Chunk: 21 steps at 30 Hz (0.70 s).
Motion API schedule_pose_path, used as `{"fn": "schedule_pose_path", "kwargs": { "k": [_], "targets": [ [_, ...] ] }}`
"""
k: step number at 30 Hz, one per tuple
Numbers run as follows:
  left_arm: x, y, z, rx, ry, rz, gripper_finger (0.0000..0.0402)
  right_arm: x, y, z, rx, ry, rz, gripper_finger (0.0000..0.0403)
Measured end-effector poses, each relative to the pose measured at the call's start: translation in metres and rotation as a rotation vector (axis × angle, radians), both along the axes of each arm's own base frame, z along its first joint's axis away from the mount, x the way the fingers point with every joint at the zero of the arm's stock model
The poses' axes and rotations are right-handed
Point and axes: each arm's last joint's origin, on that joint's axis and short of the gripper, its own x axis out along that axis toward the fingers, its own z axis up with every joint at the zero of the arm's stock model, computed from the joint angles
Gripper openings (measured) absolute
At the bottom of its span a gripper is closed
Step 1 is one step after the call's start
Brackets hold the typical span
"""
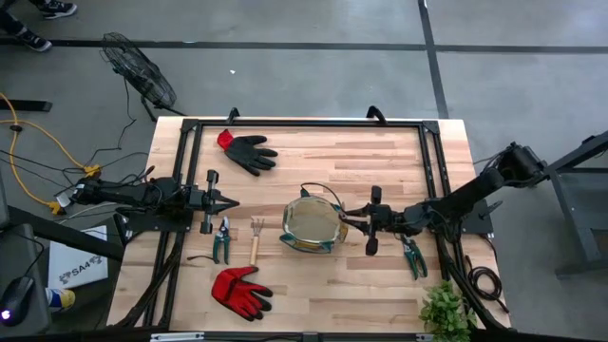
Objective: Pick & Place Garden tools in Gardening bag
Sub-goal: Put the brown trowel into the gardening bag
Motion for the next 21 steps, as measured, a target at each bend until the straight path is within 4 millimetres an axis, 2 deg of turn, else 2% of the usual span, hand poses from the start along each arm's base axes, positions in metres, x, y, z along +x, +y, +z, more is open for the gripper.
{"fn": "schedule_pose_path", "kwargs": {
  "k": [12,21],
  "targets": [
    [0.0,0.0,0.0,0.0,0.0,-0.004,0.0,0.007,-0.006,-0.011,0.009,0.046,0.002,0.0055],
    [0.0,0.0,0.0,0.0,0.0,-0.004,0.0,-0.001,-0.008,-0.025,0.057,0.099,-0.001,0.0055]
  ]
}}
